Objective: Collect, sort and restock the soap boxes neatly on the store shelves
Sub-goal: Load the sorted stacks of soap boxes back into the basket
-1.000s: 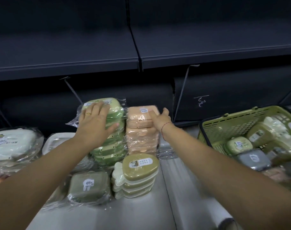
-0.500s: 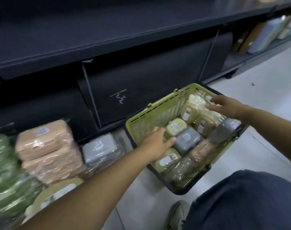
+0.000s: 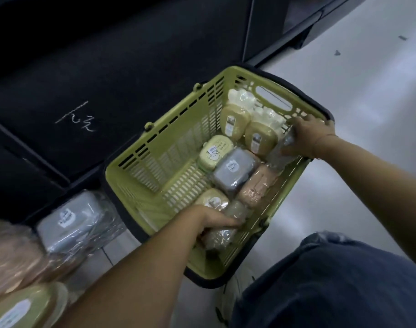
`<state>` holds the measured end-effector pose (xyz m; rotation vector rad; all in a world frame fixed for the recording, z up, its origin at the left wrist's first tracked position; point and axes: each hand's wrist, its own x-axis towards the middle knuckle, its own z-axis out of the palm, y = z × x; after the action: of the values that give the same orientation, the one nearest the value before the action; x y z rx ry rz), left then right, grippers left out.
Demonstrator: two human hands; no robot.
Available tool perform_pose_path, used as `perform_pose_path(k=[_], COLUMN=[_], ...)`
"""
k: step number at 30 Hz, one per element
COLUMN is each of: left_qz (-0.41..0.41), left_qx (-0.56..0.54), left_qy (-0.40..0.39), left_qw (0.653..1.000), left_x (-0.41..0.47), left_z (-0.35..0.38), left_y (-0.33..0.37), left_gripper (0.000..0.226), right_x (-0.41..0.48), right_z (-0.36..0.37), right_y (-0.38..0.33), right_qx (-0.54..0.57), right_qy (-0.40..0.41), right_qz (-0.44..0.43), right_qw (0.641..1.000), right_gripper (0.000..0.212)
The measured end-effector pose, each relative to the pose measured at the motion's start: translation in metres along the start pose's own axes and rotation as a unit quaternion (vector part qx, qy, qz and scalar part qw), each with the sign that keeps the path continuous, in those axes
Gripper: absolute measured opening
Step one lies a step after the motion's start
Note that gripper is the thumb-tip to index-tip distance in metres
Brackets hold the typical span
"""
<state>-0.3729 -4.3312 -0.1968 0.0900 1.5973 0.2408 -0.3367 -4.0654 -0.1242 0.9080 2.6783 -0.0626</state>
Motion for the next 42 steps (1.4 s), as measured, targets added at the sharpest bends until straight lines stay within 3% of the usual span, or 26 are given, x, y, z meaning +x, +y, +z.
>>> perform_pose_path(k=[2, 8, 11, 13, 16, 19, 23, 25, 27, 30, 37, 42], left_qz=[0.02, 0.147, 0.224, 0.284, 0.316, 0.292, 0.234, 0.209, 0.186, 0.157, 0.152, 0.128], left_qx=[-0.03, -0.041, 0.012, 0.033, 0.034, 0.033, 0.009, -0.013, -0.02, 0.01, 0.015, 0.01], left_qy=[0.025, 0.14, 0.249, 0.312, 0.384, 0.449, 0.525, 0.546, 0.566, 0.594, 0.59, 0.58], left_qw=[0.999, 0.978, 0.942, 0.906, 0.867, 0.844, 0.818, 0.811, 0.803, 0.789, 0.793, 0.804], left_x=[-0.002, -0.04, -0.089, -0.129, -0.184, -0.235, -0.284, -0.297, -0.299, -0.291, -0.276, -0.266], left_z=[-0.001, -0.019, -0.027, -0.032, -0.039, -0.042, -0.036, -0.027, -0.015, -0.008, -0.01, -0.008], left_y=[-0.002, -0.015, -0.029, -0.046, -0.094, -0.163, -0.268, -0.315, -0.351, -0.378, -0.404, -0.431], left_gripper=[0.077, 0.108, 0.106, 0.106, 0.106, 0.101, 0.126, 0.136, 0.136, 0.135, 0.141, 0.122], right_x=[0.0, -0.039, -0.076, -0.099, -0.131, -0.147, -0.176, -0.187, -0.188, -0.179, -0.151, -0.148], right_z=[-0.001, -0.026, -0.06, -0.082, -0.113, -0.136, -0.153, -0.147, -0.127, -0.09, -0.02, 0.002], right_y=[0.0, 0.007, 0.002, -0.011, -0.049, -0.096, -0.18, -0.227, -0.27, -0.32, -0.366, -0.38], right_qx=[0.012, 0.175, 0.348, 0.389, 0.405, 0.402, 0.328, 0.282, 0.178, 0.087, 0.125, 0.128], right_qy=[0.018, 0.072, 0.077, 0.074, 0.042, 0.015, -0.03, -0.061, -0.035, -0.004, -0.05, -0.07], right_qz=[-0.004, -0.059, -0.097, -0.121, -0.167, -0.237, -0.343, -0.391, -0.435, -0.44, -0.376, -0.385], right_qw=[1.0, 0.98, 0.929, 0.91, 0.898, 0.884, 0.88, 0.874, 0.882, 0.894, 0.917, 0.911], right_gripper=[0.075, 0.075, 0.07, 0.072, 0.099, 0.108, 0.065, 0.066, 0.072, 0.075, 0.076, 0.069])
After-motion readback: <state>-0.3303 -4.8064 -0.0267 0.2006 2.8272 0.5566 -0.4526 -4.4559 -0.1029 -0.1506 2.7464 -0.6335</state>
